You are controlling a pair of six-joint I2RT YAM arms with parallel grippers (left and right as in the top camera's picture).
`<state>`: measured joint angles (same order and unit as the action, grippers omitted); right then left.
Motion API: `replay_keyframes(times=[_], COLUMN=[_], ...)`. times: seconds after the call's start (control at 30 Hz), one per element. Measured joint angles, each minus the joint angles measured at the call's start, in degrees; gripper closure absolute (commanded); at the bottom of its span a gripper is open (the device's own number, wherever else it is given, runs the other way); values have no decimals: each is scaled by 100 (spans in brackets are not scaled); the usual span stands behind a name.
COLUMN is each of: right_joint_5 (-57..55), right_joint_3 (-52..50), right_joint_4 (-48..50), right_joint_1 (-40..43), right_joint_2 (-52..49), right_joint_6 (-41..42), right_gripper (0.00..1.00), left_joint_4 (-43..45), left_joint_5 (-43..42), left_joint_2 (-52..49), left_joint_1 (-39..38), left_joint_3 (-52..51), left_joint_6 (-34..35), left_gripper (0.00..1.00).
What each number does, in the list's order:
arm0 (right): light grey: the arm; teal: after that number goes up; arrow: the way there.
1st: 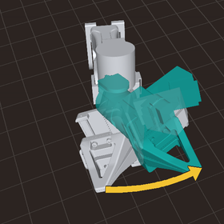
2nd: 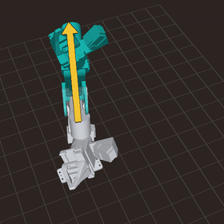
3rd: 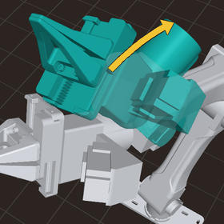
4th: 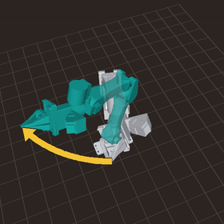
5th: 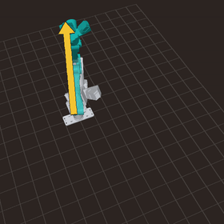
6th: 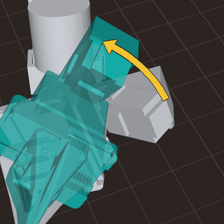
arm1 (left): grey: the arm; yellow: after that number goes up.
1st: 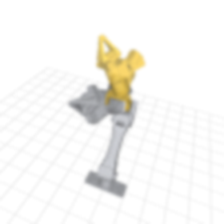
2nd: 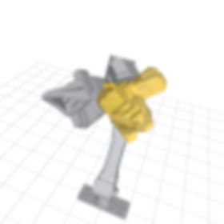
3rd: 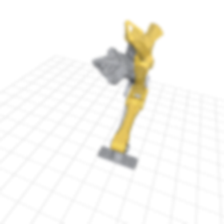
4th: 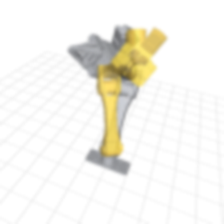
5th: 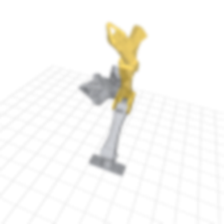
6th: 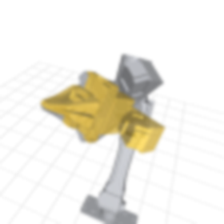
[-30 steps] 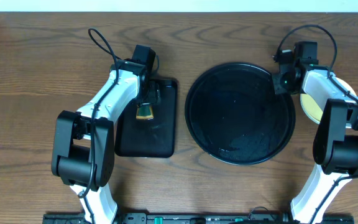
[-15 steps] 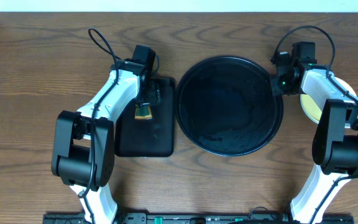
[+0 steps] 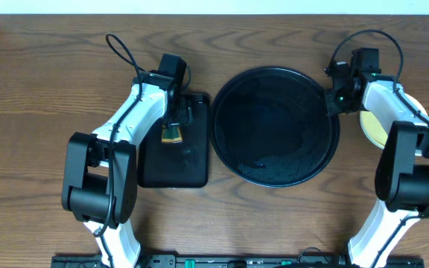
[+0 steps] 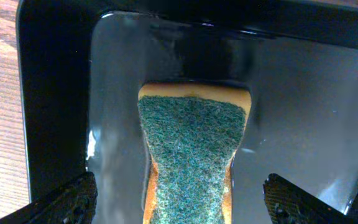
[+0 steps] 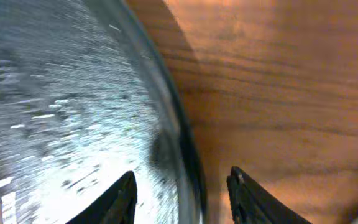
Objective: Clean dirty plates on tray and stack at the side
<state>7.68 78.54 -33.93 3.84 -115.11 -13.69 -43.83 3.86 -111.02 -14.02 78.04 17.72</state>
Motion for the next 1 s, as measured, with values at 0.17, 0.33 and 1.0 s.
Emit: replay_keyframes(times=[0.17,0.33,1.0], right_joint_5=[415,1316,1322], right_joint_3=[70,160,-728], right_joint_4=[-450,-1187,-1574], right_joint_1=[-175,-376,-3283], right_joint_2=[879,1687,1799], right_joint_6=[-68,-61,487], right_gripper=[50,52,63], left_joint_4=[0,39,57], left_joint_5=[0,0,22], left_joint_2=[0,0,1606], left_joint_1=[0,0,0], left_joint_3=[0,0,94], left_joint_6=[0,0,7], left_gripper=[14,14,2])
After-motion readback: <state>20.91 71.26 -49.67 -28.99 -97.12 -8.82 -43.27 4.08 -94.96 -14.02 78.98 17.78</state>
